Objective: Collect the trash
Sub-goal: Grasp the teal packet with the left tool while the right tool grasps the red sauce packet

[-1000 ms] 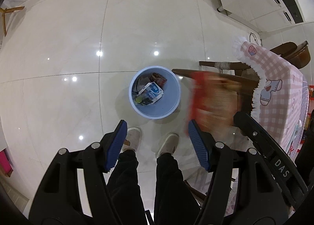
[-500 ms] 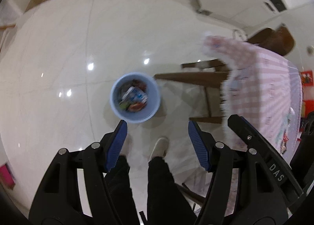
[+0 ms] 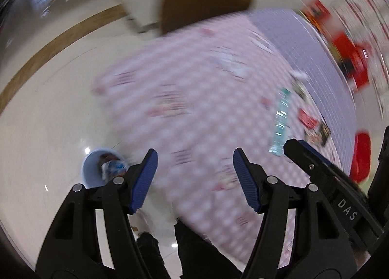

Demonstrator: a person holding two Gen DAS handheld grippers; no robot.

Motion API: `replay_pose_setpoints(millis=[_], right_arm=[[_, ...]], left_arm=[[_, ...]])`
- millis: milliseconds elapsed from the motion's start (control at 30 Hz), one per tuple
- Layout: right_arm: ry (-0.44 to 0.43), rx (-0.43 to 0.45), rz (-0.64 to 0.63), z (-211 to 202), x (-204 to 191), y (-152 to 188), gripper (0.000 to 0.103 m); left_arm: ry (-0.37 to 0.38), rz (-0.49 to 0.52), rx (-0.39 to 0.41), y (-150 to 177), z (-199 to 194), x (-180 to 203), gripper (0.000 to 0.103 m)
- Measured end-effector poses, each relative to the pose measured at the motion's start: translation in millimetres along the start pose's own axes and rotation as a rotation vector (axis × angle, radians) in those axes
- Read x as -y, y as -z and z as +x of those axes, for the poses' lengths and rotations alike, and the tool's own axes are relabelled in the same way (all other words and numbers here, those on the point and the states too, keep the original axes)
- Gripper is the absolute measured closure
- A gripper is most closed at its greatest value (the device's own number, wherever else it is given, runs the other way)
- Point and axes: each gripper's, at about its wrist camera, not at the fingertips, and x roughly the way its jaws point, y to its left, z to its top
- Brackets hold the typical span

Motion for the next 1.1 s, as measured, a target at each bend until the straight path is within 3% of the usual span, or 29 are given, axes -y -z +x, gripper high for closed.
replay_pose_setpoints(millis=[167,300,533,700,733,867,933,1000,1100], right_arm=[[0.104,0.022,0.151,-18.4,97.4,-8.9,0.069],[0.144,0.02,0.215,-21.3,147.1,-14.7,0.068],[0.148,0.017,0.263,-19.9,185.4,-18.8,0.068],[0.127,0.007,0.275,-9.2,194.7,-28.2,0.068],[0.122,0.005,0.274,-8.2,195.1,-29.1,0.068],[0.111,0.003,0.268,1.1,197.5,-36.0,0.068],[0.114,0.008,0.266,7.3,199.8,-41.4,0.068],[0.122,0.018,0.271,12.1,203.4,-45.8,0.068],[0.147,0.033,0.274,21.6,210.6,-53.3,0.068]], left_arm=[[0.0,0.197,-0.073,-14.3,50.9,93.5,0.039],[-0.019,0.297,-0.126,-18.4,90.2,141.7,0.039],[-0.084,0.323,-0.194,-25.3,140.1,170.4,0.039],[-0.133,0.349,-0.199,-29.3,151.4,180.6,0.04],[-0.14,0.353,-0.198,-29.8,152.6,182.8,0.042],[-0.18,0.389,-0.173,-33.3,155.3,189.9,0.071],[-0.153,0.357,-0.17,-37.8,153.5,185.8,0.075],[-0.082,0.307,-0.17,-45.2,149.5,178.5,0.088],[-0.018,0.25,-0.155,-52.4,139.2,166.5,0.094]])
